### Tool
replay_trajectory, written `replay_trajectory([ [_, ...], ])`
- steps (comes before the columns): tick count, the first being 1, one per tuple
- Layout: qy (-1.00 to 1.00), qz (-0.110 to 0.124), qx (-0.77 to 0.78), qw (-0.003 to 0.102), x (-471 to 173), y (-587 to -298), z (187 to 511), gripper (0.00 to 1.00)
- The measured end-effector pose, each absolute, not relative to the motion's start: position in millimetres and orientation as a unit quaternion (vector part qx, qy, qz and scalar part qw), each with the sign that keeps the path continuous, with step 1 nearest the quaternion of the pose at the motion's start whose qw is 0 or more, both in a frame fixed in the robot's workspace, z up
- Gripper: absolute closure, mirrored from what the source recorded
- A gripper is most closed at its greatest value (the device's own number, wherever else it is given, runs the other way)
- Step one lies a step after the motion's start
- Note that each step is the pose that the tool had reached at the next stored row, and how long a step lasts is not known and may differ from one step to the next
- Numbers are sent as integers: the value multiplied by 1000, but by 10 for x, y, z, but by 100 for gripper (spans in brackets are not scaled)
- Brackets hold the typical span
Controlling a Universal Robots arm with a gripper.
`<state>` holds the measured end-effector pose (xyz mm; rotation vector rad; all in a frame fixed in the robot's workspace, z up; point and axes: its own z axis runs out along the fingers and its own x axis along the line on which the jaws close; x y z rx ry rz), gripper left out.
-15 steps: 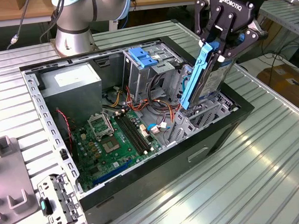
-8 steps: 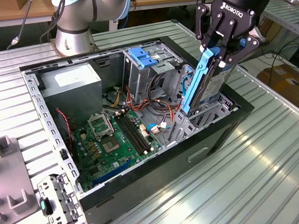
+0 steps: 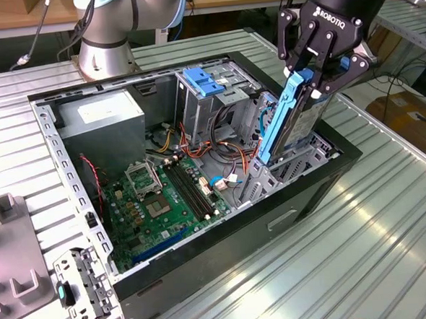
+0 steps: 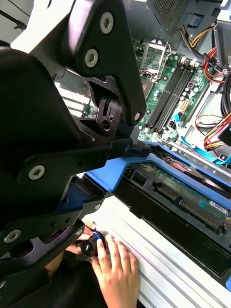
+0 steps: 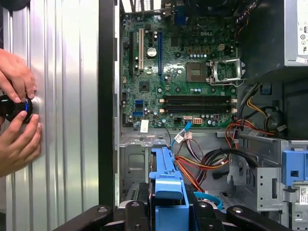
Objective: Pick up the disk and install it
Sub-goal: 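Insert the disk into the insertion slot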
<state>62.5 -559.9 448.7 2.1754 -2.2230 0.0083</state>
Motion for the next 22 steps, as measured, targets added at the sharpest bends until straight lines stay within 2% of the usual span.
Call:
replay_trajectory([
  [18, -715, 3, 699, 16, 626, -5600, 4428, 63],
  [20, -715, 3, 699, 16, 626, -5599, 4423, 62],
  [21, -715, 3, 699, 16, 626, -5600, 4404, 55],
  [22, -715, 3, 699, 17, 625, -5600, 4388, 55],
])
